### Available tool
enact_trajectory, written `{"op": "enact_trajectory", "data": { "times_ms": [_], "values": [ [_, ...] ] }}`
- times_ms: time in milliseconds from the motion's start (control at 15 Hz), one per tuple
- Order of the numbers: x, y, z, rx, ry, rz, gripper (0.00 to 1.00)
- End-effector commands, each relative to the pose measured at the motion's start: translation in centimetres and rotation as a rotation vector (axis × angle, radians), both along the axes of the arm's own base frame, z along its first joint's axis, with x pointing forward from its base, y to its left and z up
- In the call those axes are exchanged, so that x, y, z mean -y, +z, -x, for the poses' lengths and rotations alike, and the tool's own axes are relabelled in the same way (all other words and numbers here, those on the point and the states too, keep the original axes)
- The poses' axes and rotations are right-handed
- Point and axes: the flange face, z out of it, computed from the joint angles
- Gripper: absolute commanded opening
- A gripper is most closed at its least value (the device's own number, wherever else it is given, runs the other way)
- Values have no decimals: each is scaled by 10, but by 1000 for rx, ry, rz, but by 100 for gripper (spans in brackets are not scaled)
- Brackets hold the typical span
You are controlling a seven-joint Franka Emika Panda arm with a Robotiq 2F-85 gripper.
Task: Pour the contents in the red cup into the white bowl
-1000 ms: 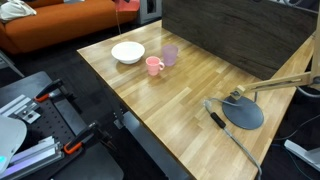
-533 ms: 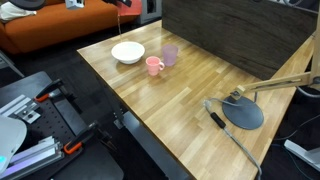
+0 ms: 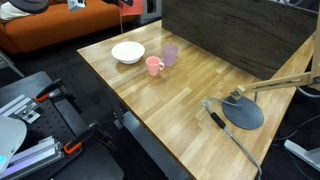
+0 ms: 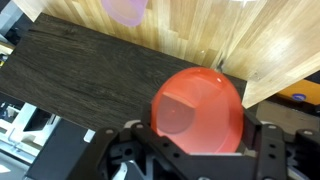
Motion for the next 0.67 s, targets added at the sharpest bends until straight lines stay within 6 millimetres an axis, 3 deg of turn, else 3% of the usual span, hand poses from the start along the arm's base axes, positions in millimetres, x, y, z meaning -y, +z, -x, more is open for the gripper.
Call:
{"op": "enact_trajectory", "data": {
  "times_ms": [0,600],
  "values": [
    [3,0,-1,21,-7,31,55],
    [3,1,-1,13,0,34,55]
  ]
}}
